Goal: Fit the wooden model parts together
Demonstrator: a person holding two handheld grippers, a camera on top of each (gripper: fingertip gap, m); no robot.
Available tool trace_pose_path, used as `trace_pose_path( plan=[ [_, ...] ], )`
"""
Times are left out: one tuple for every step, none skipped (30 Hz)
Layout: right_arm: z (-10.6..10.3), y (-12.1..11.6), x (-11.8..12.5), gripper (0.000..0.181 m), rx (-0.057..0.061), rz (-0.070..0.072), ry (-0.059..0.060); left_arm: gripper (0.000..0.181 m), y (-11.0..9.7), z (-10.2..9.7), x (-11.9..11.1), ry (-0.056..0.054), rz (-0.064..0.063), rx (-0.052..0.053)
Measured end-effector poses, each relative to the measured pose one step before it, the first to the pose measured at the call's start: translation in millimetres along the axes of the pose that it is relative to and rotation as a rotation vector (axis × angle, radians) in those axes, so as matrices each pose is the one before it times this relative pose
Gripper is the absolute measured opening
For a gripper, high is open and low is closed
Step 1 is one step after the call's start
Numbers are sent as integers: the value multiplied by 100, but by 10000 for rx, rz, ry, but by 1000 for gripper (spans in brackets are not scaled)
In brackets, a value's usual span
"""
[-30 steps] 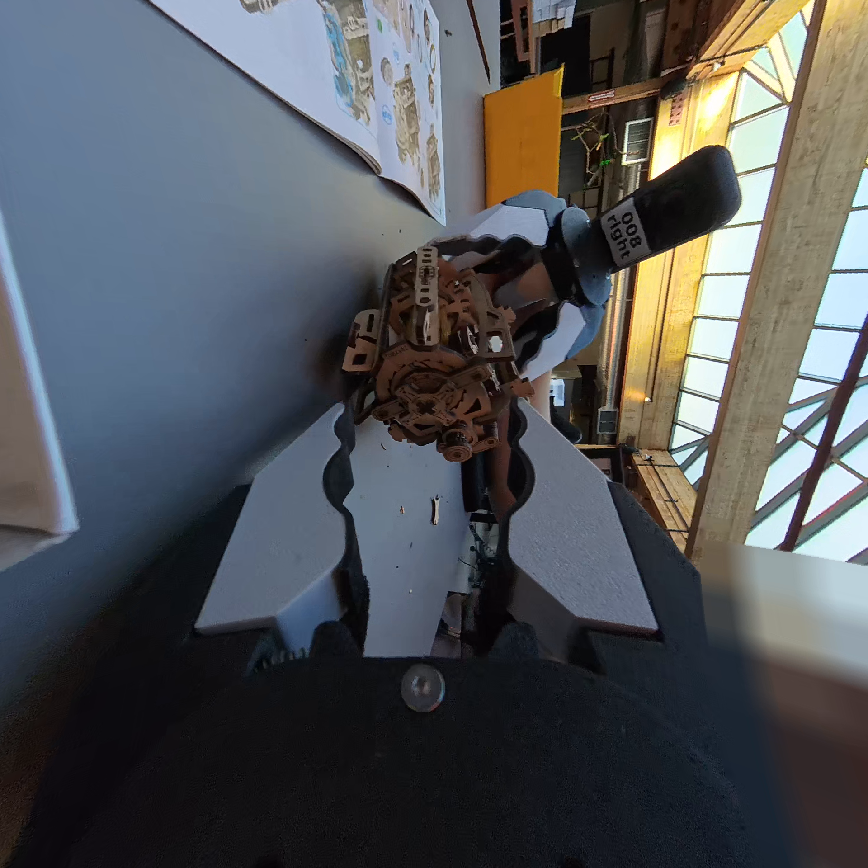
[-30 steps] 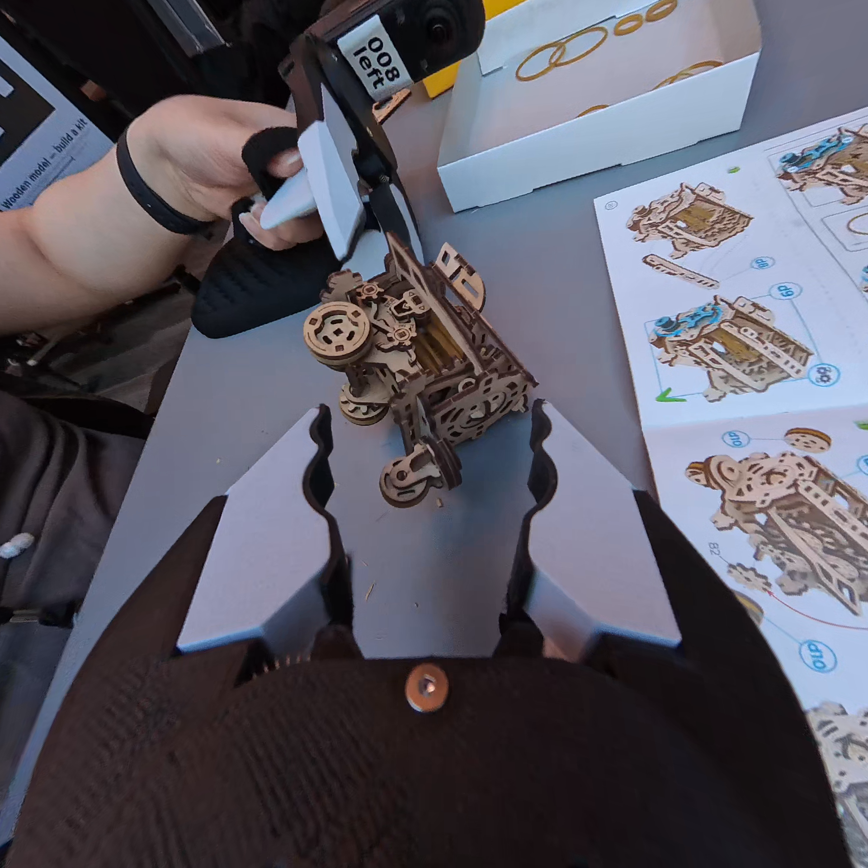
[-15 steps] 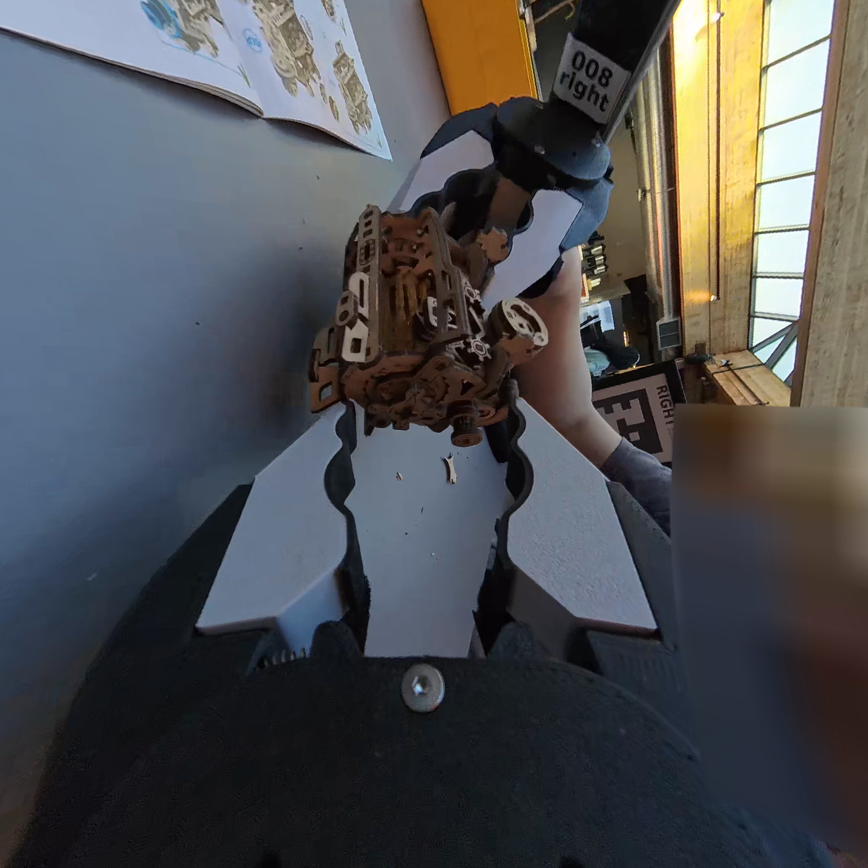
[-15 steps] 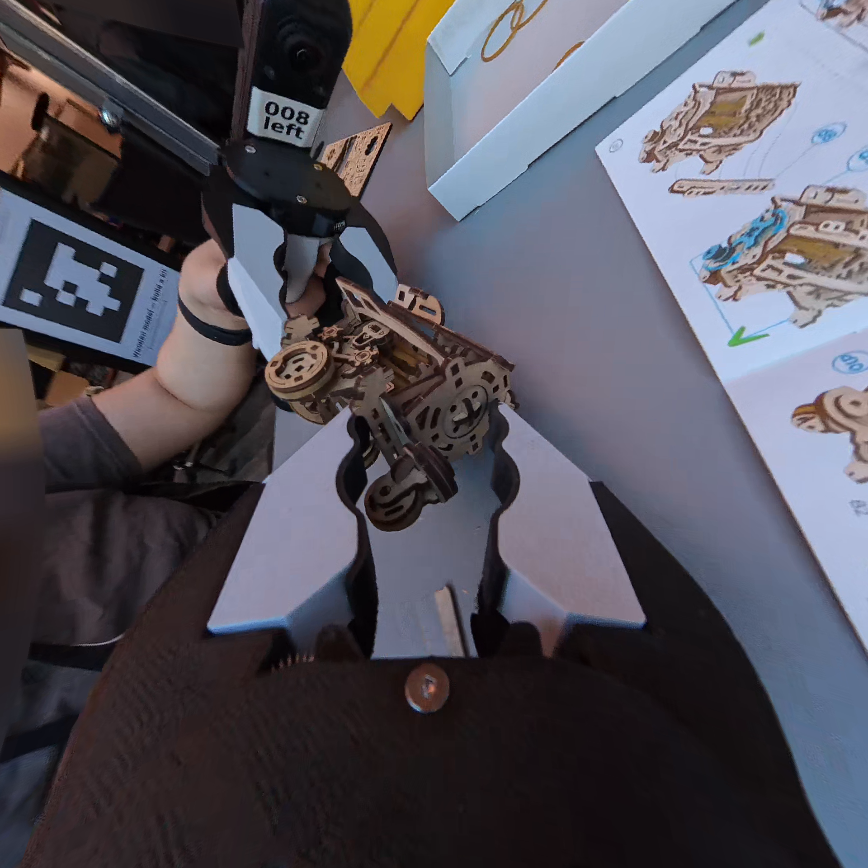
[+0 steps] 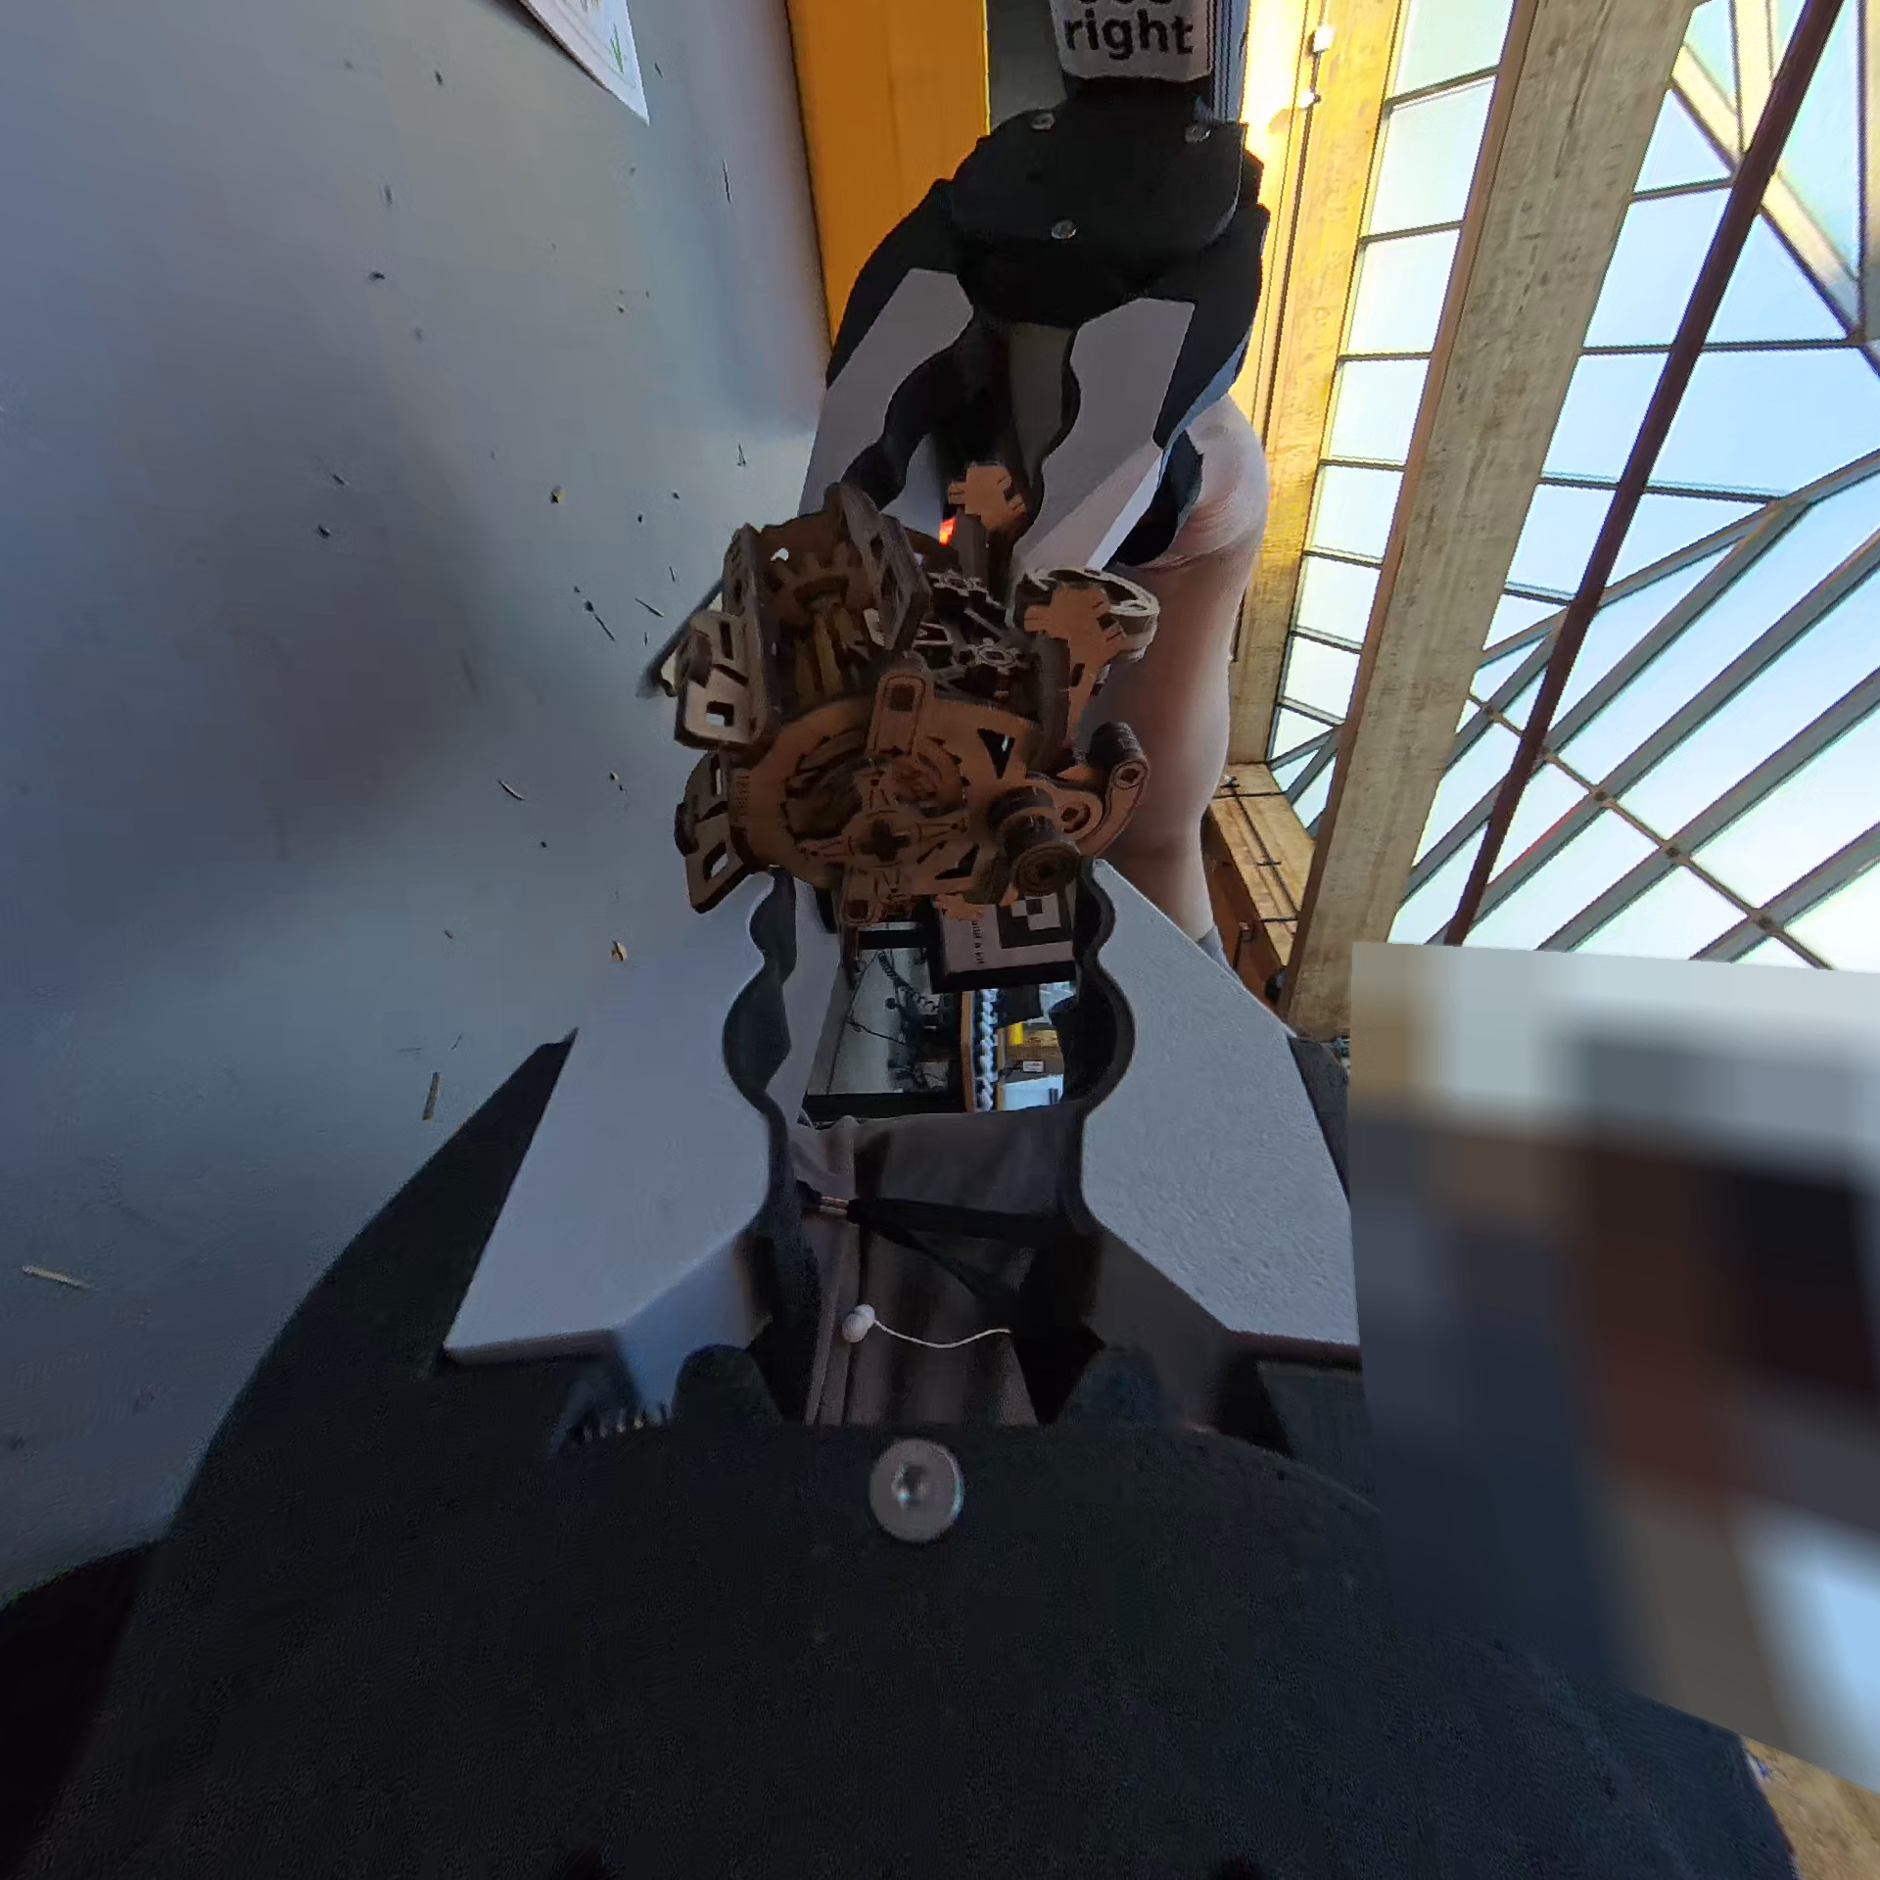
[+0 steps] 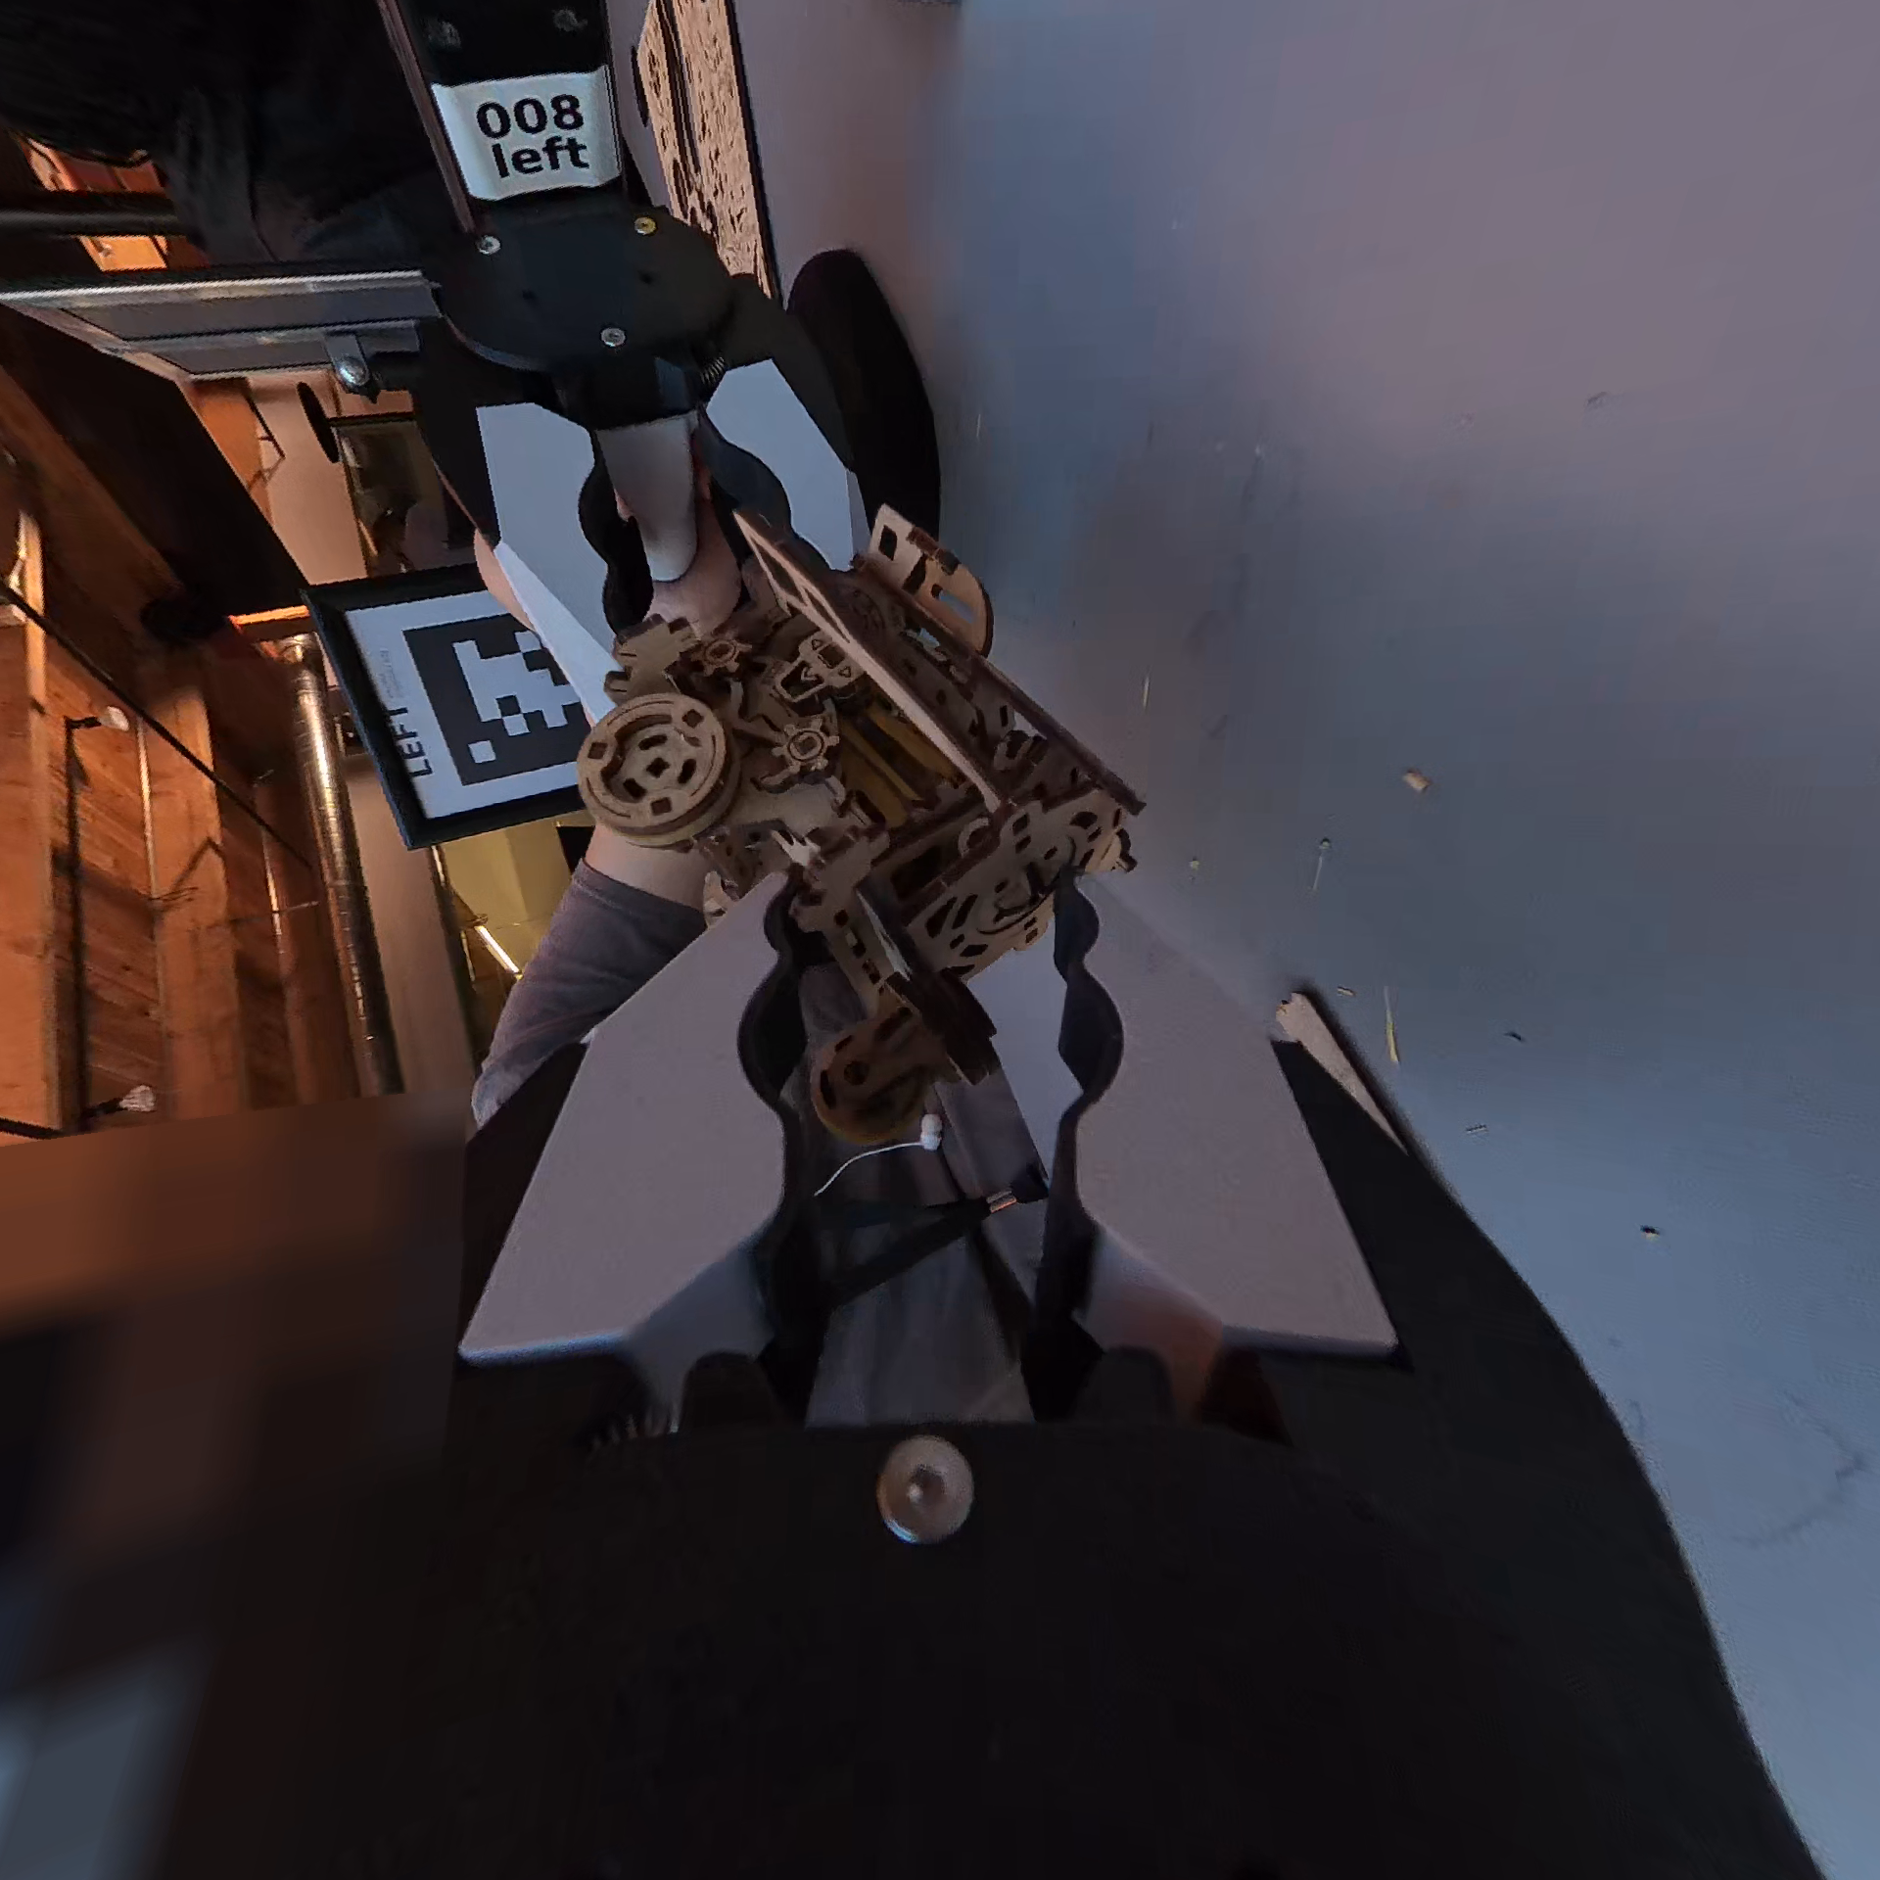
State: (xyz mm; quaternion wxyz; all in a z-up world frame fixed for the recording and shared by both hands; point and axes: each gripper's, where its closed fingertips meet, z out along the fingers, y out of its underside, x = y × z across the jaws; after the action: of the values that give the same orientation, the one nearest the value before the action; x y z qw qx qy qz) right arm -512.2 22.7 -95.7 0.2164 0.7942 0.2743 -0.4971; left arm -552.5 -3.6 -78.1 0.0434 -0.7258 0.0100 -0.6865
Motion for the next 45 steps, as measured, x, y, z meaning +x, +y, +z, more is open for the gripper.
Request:
trace_pose_path(
  plan=[
    [249,156,191,48,-93,180,-121,54,-34,-50,-170,52,-231,41],
    [298,137,233,49,-79,189,-115,54,-21,-68,-217,8,-224,18],
    [328,174,248,50,-117,175,-102,54,-19,-65,-210,1,-190,-4],
    [337,205,194,51,-150,152,-129,52,-53,-70,-202,-28,-131,8],
    [326,222,103,53,-162,166,-160,49,-98,-77,-193,-54,-82,30],
    [303,218,102,53,-170,135,-130,48,-96,-67,-112,-30,-65,35],
    [249,165,64,53,-141,84,-119,49,-81,-70,-86,-32,-62,17],
    [209,103,97,53,-100,59,-66,48,-30,-52,-138,-82,4,-24],
    [173,78,169,53,-93,10,14,48,14,-11,-188,-127,47,-45],
    [147,60,164,53,-83,-9,40,49,34,31,-256,-156,20,-44],
    [91,37,132,53,-51,7,34,52,20,49,-240,-117,-10,-27],
    [55,47,64,53,-59,-12,-9,53,-7,35,-178,-65,-12,-10],
    [-18,-26,29,53,-7,-13,-37,54,-26,34,-179,-44,-13,-4],
    [-92,-138,22,52,83,5,-44,54,-25,26,-157,-30,-44,-5],
    [-129,-104,-79,51,65,4,-116,54,-28,27,-135,-13,-59,10],
    [-129,-27,-105,52,12,14,-128,55,-39,28,-14,57,-36,18],
    [-93,-83,-73,54,59,22,-93,49,1,71,214,185,-23,-7],
    [-78,-65,60,53,49,0,11,52,44,118,42,57,-70,-29],
    [-23,31,179,52,-34,-43,102,51,49,132,-31,-11,3,-44],
    [18,57,132,52,-49,-40,72,50,42,148,-70,-48,30,-46],
    [30,-3,-61,52,1,-5,-47,50,55,163,-64,-39,15,-56],
    [32,-27,-84,52,13,11,-56,51,57,150,-19,-15,12,-58],
    [26,29,-9,52,-21,-16,-6,50,30,117,-12,-9,23,-47],
    [11,13,18,52,-17,-25,15,50,25,98,1,-5,21,-29],
    [-4,-20,7,52,14,2,3,50,20,55,4,-5,9,-20],
    [-22,-27,22,52,14,22,-2,50,33,7,21,7,2,-16],
    [-28,9,-9,52,-10,5,-23,50,44,-59,25,7,0,-24],
    [-39,11,-18,53,-12,34,-47,50,59,-138,-5,-13,4,-21],
    [-57,8,-18,53,1,55,-60,50,7,-217,-42,-33,1,22],
    [-53,31,13,53,-19,71,-41,50,-29,-309,-69,-41,-12,60],
    [-49,58,-26,53,-27,46,-51,50,-93,-359,-65,-41,-30,89],
    [-32,106,2,53,-66,-25,-11,50,-172,-392,-65,-51,-46,113],
    [-47,6,171,53,-21,27,104,51,-286,-404,-64,-68,-43,140],
    [-84,-118,203,55,76,90,126,52,-390,-379,-50,-75,-33,161],
    [-95,-172,173,58,85,81,109,52,-433,-300,-76,-91,-41,147],
    [-107,-89,179,59,39,40,131,53,-362,-169,-178,-131,-84,79],
    [-99,-79,73,60,29,27,83,53,-228,-26,-184,-114,-133,-30],
    [-88,-81,14,61,35,45,66,54,-157,93,-109,-30,-146,-76],
    [-78,-80,23,62,31,11,90,56,-248,140,-55,24,-166,-16],
    [-68,-53,123,61,15,-7,165,59,-277,175,-103,-4,-152,24],
    [-76,-109,234,60,39,-25,233,61,-221,215,-136,-40,-111,-11],
    [-58,-95,128,61,38,-16,139,62,-96,243,-119,-27,-68,-94],
    [-41,-151,-2,60,75,60,9,64,19,264,-80,-5,-51,-153],
    [-17,12,-15,61,-26,37,-19,66,36,230,-24,26,-57,-148],
    [-19,68,-38,61,-65,29,-32,67,26,192,51,61,-29,-112]
  ],
)
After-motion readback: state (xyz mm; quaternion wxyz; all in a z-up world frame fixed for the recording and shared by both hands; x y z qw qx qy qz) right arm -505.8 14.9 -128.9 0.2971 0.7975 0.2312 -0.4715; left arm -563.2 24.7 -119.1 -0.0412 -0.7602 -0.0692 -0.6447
